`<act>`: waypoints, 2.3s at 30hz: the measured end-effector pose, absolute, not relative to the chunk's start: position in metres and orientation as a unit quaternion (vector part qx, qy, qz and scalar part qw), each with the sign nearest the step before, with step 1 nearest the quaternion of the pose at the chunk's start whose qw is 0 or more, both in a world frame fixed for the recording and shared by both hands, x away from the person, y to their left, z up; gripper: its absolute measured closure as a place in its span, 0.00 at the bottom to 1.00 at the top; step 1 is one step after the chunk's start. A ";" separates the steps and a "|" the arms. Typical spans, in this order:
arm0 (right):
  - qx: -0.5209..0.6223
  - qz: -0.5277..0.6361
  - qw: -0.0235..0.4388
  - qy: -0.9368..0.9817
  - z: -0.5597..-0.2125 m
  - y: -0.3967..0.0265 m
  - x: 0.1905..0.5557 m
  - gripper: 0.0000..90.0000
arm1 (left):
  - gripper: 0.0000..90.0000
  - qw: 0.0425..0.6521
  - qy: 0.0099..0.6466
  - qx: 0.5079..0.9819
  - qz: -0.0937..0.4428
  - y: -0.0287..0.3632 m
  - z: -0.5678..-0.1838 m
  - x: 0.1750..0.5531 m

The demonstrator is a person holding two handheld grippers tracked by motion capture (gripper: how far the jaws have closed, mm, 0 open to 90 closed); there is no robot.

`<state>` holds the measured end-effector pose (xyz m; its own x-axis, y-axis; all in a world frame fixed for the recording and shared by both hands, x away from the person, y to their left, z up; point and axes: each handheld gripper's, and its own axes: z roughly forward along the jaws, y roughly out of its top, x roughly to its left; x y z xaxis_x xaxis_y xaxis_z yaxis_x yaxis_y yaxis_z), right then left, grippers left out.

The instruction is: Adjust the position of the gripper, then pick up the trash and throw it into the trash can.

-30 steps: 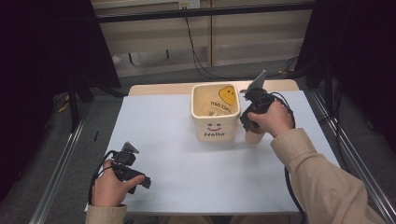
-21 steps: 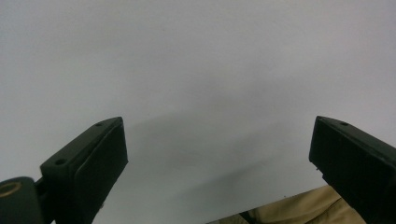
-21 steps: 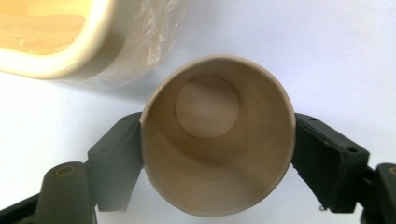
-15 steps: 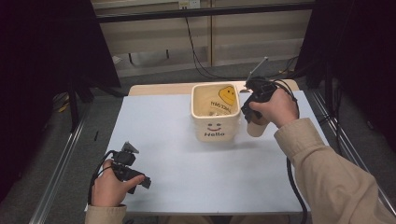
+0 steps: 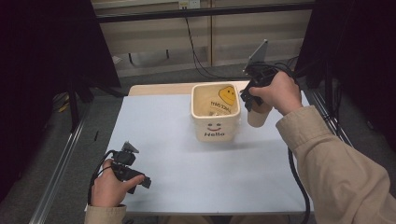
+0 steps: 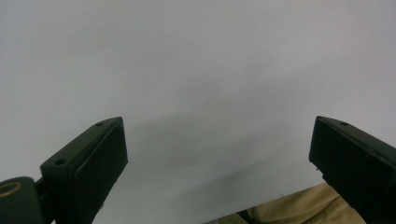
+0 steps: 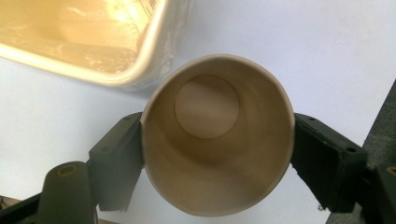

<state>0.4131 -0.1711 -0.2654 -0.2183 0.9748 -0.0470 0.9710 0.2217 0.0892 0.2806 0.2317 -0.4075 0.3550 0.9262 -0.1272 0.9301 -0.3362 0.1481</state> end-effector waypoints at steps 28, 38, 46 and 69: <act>0.620 0.026 0.059 0.782 -0.207 -0.163 0.436 0.25 | 0.05 0.104 0.562 0.820 -0.012 0.234 -0.407 0.281; 0.620 0.037 0.057 0.782 -0.193 -0.166 0.445 0.25 | 0.05 0.104 0.563 0.820 -0.008 0.233 -0.408 0.282; 0.625 0.038 0.059 0.777 -0.184 -0.169 0.453 0.25 | 0.05 0.104 0.561 0.821 -0.013 0.232 -0.409 0.285; 0.613 0.039 0.064 0.787 -0.160 -0.144 0.470 0.25 | 0.05 0.116 0.561 0.820 -0.015 0.232 -0.406 0.284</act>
<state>0.4695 -0.1437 -0.1596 -0.2401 0.9693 -0.0530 0.9595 0.2453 0.1388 0.2839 0.2319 -0.4060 0.3700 0.9161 -0.1543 0.9230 -0.3436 0.1732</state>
